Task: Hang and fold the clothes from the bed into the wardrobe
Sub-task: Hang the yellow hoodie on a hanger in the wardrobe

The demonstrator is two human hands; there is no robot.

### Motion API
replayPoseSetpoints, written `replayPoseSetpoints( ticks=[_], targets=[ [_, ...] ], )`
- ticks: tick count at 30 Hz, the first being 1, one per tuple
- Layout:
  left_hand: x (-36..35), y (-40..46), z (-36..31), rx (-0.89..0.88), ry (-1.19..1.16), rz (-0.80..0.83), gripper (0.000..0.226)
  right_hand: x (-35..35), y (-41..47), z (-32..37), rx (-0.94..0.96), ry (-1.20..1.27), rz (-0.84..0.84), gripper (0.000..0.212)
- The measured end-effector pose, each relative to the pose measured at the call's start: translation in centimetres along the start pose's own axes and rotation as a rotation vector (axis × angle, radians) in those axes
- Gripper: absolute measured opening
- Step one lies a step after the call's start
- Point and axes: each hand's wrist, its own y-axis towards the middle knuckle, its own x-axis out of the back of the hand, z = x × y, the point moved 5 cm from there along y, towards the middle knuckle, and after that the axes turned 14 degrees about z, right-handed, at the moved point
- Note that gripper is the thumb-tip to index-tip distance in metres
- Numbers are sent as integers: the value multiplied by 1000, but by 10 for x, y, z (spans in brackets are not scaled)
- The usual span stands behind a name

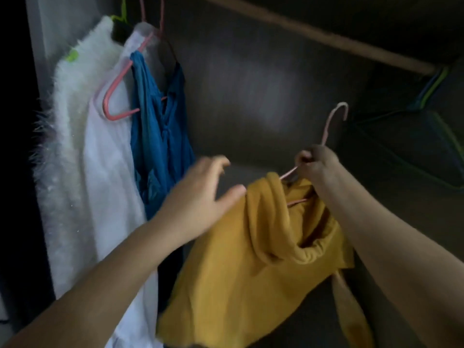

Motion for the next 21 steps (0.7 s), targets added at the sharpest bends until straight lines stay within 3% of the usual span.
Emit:
replayPoseSetpoints(
  ticks=[2, 4, 6, 8, 10, 12, 16, 21],
  targets=[
    [-43, 9, -12, 94, 28, 454, 41, -5, -15, -10, -24, -9, 41, 24],
    [-69, 10, -17, 146, -213, 586, 31, -12, -26, -8, -64, -89, 131, 26],
    [-66, 13, -14, 203, -448, 471, 31, -21, -39, -7, -116, -313, 281, 21],
    [-56, 21, -15, 238, -560, 331, 32, -24, -49, -21, -154, -730, 365, 12],
    [-50, 26, -20, 277, -588, 270, 30, -22, -55, -32, -85, -1132, 335, 10],
    [-46, 26, -27, 303, -554, 238, 28, -27, -54, -35, 30, -1353, 319, 12],
    [-11, 33, -36, 291, -649, 110, 30, -68, -53, -32, 173, -1420, 434, 21],
    [67, 61, -32, 197, -529, -139, 29, -168, -69, -30, 364, -1348, 688, 18]
  ],
)
